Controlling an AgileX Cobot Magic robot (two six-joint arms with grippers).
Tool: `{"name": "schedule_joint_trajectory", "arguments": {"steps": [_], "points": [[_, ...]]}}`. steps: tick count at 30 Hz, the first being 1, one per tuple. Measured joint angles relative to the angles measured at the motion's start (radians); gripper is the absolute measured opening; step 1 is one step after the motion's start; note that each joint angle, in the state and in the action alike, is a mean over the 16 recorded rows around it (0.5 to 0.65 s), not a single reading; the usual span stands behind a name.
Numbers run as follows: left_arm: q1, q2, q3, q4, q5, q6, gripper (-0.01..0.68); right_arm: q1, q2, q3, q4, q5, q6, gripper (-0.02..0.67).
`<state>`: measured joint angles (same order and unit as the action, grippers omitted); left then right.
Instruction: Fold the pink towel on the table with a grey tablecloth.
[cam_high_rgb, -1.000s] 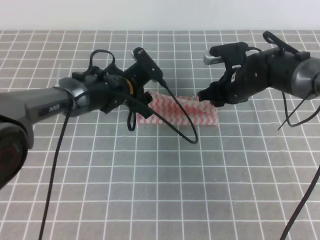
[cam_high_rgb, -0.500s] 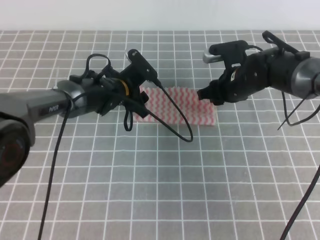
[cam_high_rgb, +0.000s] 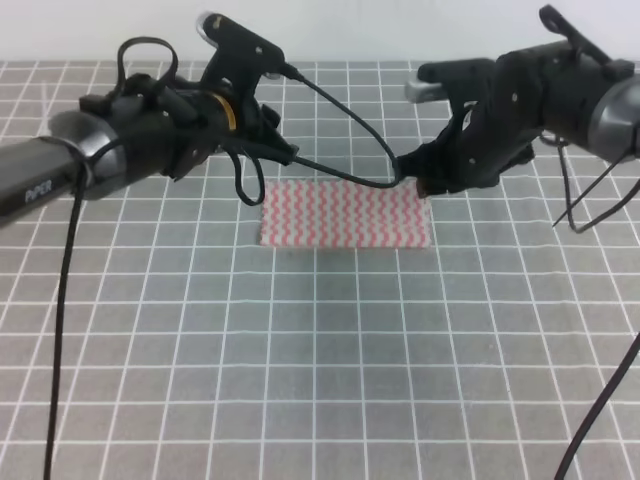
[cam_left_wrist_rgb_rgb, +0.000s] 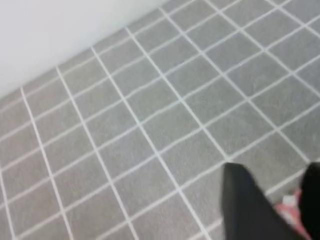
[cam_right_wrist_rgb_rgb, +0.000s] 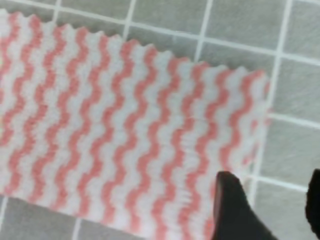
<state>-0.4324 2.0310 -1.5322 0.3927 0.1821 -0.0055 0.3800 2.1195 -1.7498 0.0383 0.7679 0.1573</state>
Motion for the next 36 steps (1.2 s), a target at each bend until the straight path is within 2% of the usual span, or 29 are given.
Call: {"name": "schedule_joint_trajectory", "arguments": {"steps": [6,11,19,23,36], "points": [[-0.007,0.008,0.000,-0.067,0.055,-0.020,0.088,0.000,0.037,-0.007,0.066,0.016,-0.001,0.313],[-0.013,0.034,0.000,-0.220,0.123,0.107,0.012,0.000,0.065,-0.007,0.106,0.018,-0.001,0.320],[-0.014,0.078,0.000,-0.531,0.202,0.384,0.001,0.000,0.081,-0.011,0.108,0.028,-0.001,0.325],[-0.014,0.095,0.000,-0.622,0.233,0.478,0.000,0.000,0.080,-0.013,0.100,0.037,-0.001,0.325],[-0.014,0.124,-0.003,-0.656,0.284,0.515,0.001,0.000,0.083,-0.015,0.094,0.058,0.003,0.324]]}}
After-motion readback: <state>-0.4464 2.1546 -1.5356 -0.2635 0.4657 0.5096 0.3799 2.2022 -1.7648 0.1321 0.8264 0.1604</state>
